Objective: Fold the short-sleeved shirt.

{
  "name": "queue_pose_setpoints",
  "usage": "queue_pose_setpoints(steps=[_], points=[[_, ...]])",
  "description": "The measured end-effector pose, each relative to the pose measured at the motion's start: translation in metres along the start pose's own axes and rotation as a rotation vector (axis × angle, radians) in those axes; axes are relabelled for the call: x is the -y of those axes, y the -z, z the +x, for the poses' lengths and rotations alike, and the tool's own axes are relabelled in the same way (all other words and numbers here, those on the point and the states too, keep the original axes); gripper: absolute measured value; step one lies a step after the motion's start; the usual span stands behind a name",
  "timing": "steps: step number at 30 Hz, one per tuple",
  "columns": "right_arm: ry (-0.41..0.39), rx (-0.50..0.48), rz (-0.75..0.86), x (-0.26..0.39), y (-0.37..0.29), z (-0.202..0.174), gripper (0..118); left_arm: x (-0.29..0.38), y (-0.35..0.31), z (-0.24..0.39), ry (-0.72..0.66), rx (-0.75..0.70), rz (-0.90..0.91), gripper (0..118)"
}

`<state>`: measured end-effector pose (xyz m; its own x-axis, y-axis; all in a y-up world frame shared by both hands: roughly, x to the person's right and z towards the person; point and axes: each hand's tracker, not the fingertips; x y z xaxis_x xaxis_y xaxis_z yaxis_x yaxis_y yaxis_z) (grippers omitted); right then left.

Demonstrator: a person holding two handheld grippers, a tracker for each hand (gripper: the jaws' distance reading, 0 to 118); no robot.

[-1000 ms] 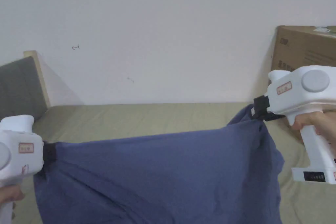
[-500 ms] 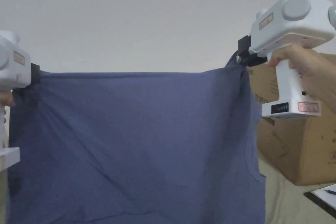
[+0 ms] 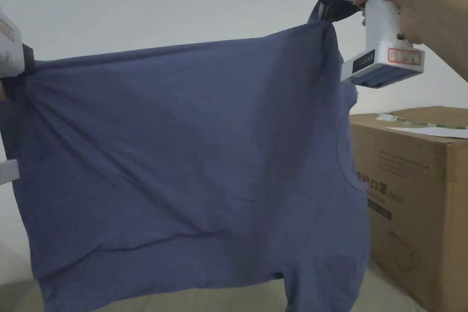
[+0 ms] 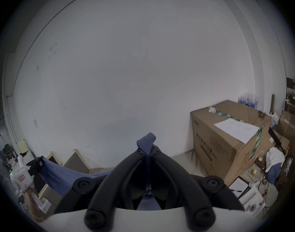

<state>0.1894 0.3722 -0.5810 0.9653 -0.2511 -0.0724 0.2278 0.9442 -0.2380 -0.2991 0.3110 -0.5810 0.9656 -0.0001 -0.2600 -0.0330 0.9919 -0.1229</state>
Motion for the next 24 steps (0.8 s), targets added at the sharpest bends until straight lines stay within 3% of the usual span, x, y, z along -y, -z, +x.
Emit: queue_pose_setpoints(steps=[5, 11, 13, 17, 24], points=[[-0.045, 0.023, -0.035, 0.032, 0.037, 0.003, 1, 0.039, 0.037, 0.009, 0.034, -0.023, -0.011, 3], [-0.037, 0.069, -0.258, 0.143, 0.12, 0.036, 1, 0.164, 0.088, 0.025, 0.08, -0.015, -0.219, 3], [-0.034, 0.097, -0.354, 0.2, 0.154, 0.054, 1, 0.221, 0.106, 0.029, 0.054, 0.011, -0.291, 3], [-0.042, 0.141, -0.52, 0.308, 0.207, 0.092, 1, 0.329, 0.134, 0.04, 0.162, 0.009, -0.464, 3], [0.066, 0.15, -0.791, 0.513, 0.235, 0.15, 1, 0.515, 0.119, 0.026, 0.103, 0.054, -0.802, 4]])
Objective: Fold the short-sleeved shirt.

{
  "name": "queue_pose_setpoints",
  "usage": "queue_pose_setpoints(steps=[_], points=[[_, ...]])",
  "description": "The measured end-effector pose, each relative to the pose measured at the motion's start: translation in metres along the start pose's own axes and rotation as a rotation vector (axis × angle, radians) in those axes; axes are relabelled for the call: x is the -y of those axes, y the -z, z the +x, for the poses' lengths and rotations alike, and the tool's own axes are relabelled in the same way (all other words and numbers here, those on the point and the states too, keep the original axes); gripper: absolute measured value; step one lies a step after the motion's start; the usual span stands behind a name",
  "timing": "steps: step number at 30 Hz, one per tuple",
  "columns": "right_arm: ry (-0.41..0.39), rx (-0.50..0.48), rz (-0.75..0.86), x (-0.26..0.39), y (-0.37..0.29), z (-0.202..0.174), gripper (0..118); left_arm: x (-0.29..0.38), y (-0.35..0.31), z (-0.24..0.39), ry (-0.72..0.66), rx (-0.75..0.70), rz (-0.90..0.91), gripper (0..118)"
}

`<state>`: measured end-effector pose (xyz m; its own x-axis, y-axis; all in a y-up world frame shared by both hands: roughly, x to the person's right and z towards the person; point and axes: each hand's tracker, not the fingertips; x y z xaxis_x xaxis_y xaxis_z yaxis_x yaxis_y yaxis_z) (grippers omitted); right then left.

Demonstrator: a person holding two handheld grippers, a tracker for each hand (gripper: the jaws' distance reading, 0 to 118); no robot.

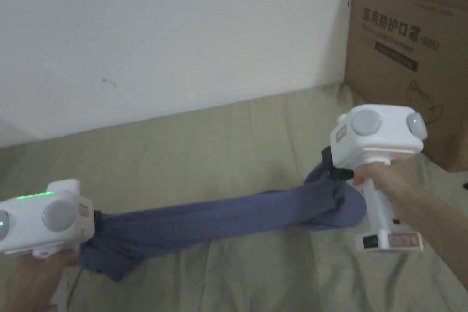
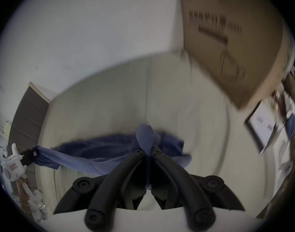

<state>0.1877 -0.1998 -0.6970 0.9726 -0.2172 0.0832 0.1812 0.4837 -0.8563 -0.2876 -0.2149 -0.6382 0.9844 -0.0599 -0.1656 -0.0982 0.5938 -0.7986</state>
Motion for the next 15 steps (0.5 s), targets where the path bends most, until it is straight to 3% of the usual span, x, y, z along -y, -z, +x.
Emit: queue_pose_setpoints(steps=[3, 9, 15], points=[[0.057, -0.073, -0.026, 0.056, 0.016, 0.017, 1, 0.051, 0.011, -0.008, -0.01, 0.005, -0.035, 3], [0.041, -0.053, 0.022, 0.148, -0.036, 0.04, 1, 0.123, -0.036, -0.031, -0.128, 0.054, -0.024, 3], [0.097, -0.084, 0.059, 0.26, -0.112, 0.056, 1, 0.201, -0.111, -0.049, -0.033, 0.04, 0.035, 3]])
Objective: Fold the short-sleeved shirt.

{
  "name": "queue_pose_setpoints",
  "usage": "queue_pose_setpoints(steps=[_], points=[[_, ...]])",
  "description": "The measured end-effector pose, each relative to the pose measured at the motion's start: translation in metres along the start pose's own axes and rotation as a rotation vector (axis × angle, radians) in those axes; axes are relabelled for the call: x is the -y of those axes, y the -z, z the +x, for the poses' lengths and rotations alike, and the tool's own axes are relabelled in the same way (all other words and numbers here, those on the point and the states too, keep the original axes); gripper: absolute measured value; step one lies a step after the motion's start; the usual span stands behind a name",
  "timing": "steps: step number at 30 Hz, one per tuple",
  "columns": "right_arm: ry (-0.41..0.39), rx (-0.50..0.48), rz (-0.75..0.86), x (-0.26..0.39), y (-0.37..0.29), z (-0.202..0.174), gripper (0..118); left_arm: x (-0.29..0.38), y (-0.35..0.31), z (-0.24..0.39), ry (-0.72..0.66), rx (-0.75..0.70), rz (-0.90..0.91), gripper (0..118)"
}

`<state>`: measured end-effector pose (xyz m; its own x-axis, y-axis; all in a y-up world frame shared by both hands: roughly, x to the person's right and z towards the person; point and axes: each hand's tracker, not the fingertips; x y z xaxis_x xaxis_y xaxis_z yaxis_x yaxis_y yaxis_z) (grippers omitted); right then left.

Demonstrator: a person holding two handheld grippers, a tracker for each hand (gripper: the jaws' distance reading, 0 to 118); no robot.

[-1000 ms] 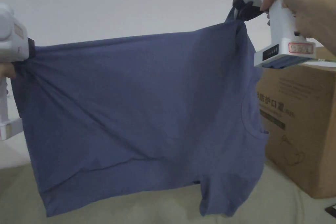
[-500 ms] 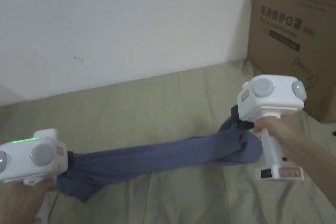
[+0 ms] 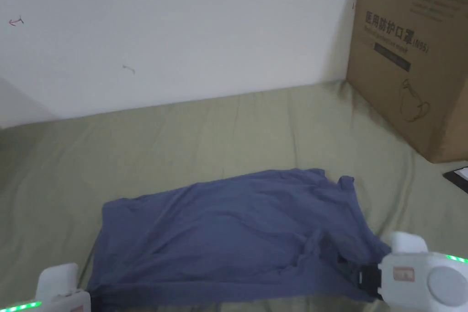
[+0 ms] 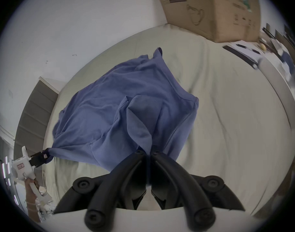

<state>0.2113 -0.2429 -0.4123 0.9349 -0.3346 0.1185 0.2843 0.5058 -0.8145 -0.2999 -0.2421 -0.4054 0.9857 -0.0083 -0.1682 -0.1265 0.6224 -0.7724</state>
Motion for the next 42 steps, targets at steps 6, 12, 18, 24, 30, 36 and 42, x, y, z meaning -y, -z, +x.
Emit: queue_pose_setpoints(steps=[6, 12, 18, 24, 30, 36, 42], points=[[-0.082, 0.065, 0.004, 0.121, -0.063, 0.009, 1, 0.096, -0.069, -0.016, 0.079, -0.069, 0.004, 3], [-0.055, 0.055, -0.038, 0.178, -0.081, 0.028, 1, 0.163, -0.106, -0.035, 0.025, -0.059, -0.004, 3], [-0.079, 0.036, 0.0, 0.179, -0.088, 0.031, 3, 0.182, -0.106, -0.024, 0.039, -0.063, -0.001, 4], [-0.209, 0.089, 0.053, 0.185, -0.107, 0.022, 108, 0.182, -0.133, -0.028, -0.056, 0.048, 0.038, 112], [-0.101, -0.044, 0.179, 0.197, -0.154, 0.009, 81, 0.201, -0.181, -0.038, -0.098, 0.129, 0.104, 91], [-0.089, -0.068, 0.213, 0.213, -0.17, -0.003, 0, 0.224, -0.192, -0.027, 0.011, 0.009, 0.034, 1], [-0.156, -0.027, 0.165, 0.216, -0.153, -0.007, 0, 0.209, -0.171, -0.037, -0.009, -0.063, 0.026, 28]])
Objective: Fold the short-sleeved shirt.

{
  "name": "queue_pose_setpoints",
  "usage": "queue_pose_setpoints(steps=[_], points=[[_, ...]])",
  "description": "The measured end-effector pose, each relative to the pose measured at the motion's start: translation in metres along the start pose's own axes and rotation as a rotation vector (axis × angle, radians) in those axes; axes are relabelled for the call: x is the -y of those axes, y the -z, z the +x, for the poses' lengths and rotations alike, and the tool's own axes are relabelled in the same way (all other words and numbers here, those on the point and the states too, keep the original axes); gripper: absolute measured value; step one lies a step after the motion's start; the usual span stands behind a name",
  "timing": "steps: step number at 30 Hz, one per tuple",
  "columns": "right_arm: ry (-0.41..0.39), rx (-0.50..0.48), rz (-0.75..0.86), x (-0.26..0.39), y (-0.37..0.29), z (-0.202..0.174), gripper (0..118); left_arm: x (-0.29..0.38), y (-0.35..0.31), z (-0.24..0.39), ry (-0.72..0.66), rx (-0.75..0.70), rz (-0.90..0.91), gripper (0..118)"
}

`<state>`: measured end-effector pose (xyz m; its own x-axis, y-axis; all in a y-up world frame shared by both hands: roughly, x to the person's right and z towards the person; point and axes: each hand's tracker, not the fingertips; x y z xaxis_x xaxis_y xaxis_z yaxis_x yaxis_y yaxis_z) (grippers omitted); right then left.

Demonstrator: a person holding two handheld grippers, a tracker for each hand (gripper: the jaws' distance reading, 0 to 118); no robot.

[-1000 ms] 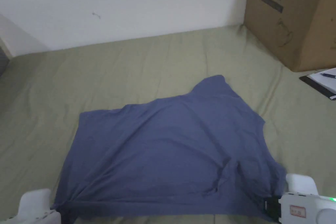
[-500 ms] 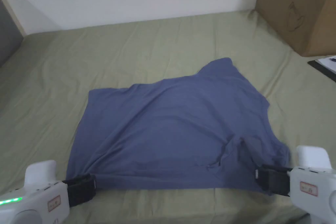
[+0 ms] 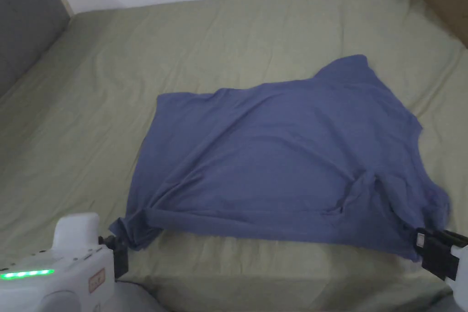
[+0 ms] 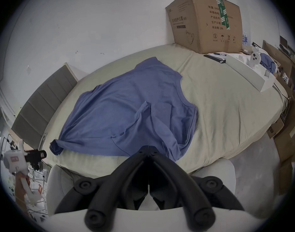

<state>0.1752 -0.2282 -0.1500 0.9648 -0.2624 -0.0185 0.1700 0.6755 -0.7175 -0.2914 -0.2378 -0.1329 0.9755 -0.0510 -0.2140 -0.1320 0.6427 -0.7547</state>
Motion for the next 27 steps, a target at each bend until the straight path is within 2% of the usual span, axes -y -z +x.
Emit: queue_pose_setpoints(steps=[1, 2, 3, 8, 9, 10, 11, 12, 13, 15, 16, 17, 19, 20, 25, 26, 27], points=[[0.005, -0.007, -0.009, 0.0, 0.002, 0.001, 0, -0.005, 0.005, -0.002, 0.011, -0.006, -0.009, 71], [0.012, -0.012, -0.02, 0.001, 0.004, 0.001, 0, -0.014, 0.015, -0.004, 0.022, -0.012, -0.019, 95], [0.012, -0.012, -0.027, 0.001, 0.006, 0.002, 0, -0.021, 0.025, -0.006, 0.022, -0.007, -0.046, 101], [0.003, 0.011, -0.074, 0.004, 0.015, 0.005, 0, -0.047, 0.066, -0.013, -0.035, 0.04, -0.089, 100], [0.013, 0.012, -0.083, 0.004, 0.017, 0.005, 0, -0.048, 0.073, -0.013, -0.059, 0.072, -0.115, 99], [0.034, 0.009, -0.09, 0.005, 0.019, 0.007, 0, -0.049, 0.084, -0.013, -0.083, 0.106, -0.148, 90], [0.048, 0.008, -0.094, 0.005, 0.022, 0.01, 0, -0.049, 0.089, -0.012, -0.094, 0.129, -0.177, 65], [0.046, 0.009, -0.095, 0.005, 0.023, 0.01, 0, -0.047, 0.093, -0.009, -0.098, 0.138, -0.205, 13], [0.045, 0.01, -0.095, 0.006, 0.024, 0.009, 0, -0.044, 0.094, -0.003, -0.071, 0.161, -0.209, 0], [0.014, 0.035, -0.112, 0.005, 0.03, 0.011, 0, -0.049, 0.086, 0.004, 0.033, 0.088, -0.183, 0], [0.0, 0.062, -0.12, 0.004, 0.032, 0.011, 13, -0.052, 0.083, 0.005, 0.044, 0.091, -0.173, 0], [-0.015, 0.086, -0.133, 0.003, 0.035, 0.011, 36, -0.056, 0.08, 0.002, 0.018, 0.097, -0.176, 0], [-0.026, 0.098, -0.138, 0.0, 0.04, 0.013, 96, -0.053, 0.079, 0.0, -0.063, 0.121, -0.169, 0], [-0.021, 0.107, -0.14, -0.002, 0.043, 0.015, 101, -0.055, 0.076, -0.004, -0.092, 0.129, -0.165, 0], [-0.015, 0.138, -0.107, -0.013, 0.059, 0.03, 98, -0.057, 0.062, 0.0, -0.065, 0.125, -0.151, 0], [-0.015, 0.146, -0.107, -0.014, 0.068, 0.035, 92, -0.054, 0.073, -0.008, -0.049, 0.119, -0.156, 0], [-0.012, 0.136, -0.113, -0.015, 0.076, 0.04, 74, -0.054, 0.073, -0.007, -0.038, 0.115, -0.16, 0]])
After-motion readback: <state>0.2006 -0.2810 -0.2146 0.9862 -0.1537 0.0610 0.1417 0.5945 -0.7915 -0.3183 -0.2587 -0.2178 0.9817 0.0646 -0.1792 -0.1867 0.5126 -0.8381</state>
